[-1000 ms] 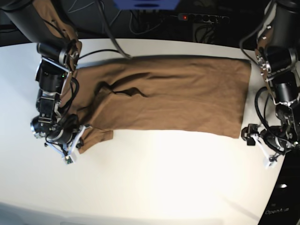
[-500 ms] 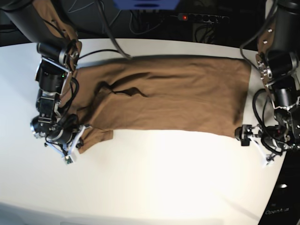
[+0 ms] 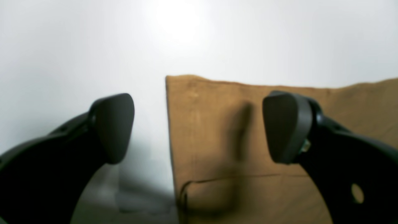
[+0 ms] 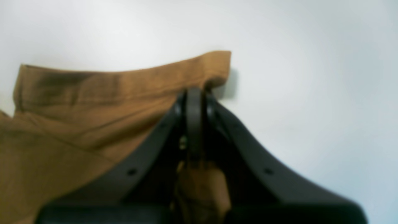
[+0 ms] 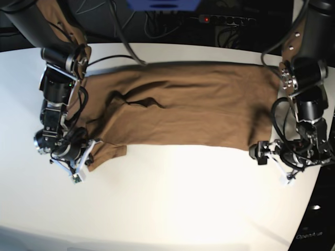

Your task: Fold the T-shirt properly

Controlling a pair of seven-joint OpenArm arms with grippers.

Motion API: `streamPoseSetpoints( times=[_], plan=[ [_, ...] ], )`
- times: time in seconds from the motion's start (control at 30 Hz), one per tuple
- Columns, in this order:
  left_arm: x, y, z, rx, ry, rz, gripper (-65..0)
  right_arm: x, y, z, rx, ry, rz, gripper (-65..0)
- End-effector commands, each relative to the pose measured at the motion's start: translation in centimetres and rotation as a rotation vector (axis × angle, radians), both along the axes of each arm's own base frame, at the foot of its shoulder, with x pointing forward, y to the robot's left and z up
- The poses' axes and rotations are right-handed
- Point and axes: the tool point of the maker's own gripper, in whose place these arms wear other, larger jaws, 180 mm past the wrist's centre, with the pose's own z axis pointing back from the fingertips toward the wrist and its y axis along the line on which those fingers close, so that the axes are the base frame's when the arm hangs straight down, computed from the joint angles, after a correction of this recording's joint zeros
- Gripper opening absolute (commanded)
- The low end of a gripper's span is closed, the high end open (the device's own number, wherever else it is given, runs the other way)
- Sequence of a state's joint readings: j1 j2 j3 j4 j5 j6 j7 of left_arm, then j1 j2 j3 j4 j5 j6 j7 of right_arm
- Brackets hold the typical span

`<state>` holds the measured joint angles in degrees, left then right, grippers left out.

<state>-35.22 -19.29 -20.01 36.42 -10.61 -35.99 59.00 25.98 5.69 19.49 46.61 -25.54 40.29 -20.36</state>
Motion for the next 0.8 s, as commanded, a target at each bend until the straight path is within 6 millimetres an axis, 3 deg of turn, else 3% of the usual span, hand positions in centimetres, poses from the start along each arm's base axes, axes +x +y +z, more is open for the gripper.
streamPoseSetpoints(
  times=[0.0, 0.2, 0.47, 0.77],
  plan=[
    [1.5, -0.6, 1.4, -0.009, -0.041, -0.01, -0.3, -3.5, -2.0, -2.8, -0.13, 0.188, 0.013, -63.7],
    [1.6, -2.2, 1.1, -0.03, -0.041, -0.027, -1.8, -3.5, -2.1, -2.8, -0.131, 0.188, 0.012, -63.7],
    [1.5, -2.1, 1.0, -0.033, -0.037, -0.023, -28.6, -3.5, -2.1, -2.7, -0.131, 0.186, 0.012, -63.7],
    [1.4, -2.1, 0.9, -0.03, -0.036, -0.024, -45.4, -3.4, -1.9, -2.8, -0.129, 0.186, 0.014, -63.7]
  ],
)
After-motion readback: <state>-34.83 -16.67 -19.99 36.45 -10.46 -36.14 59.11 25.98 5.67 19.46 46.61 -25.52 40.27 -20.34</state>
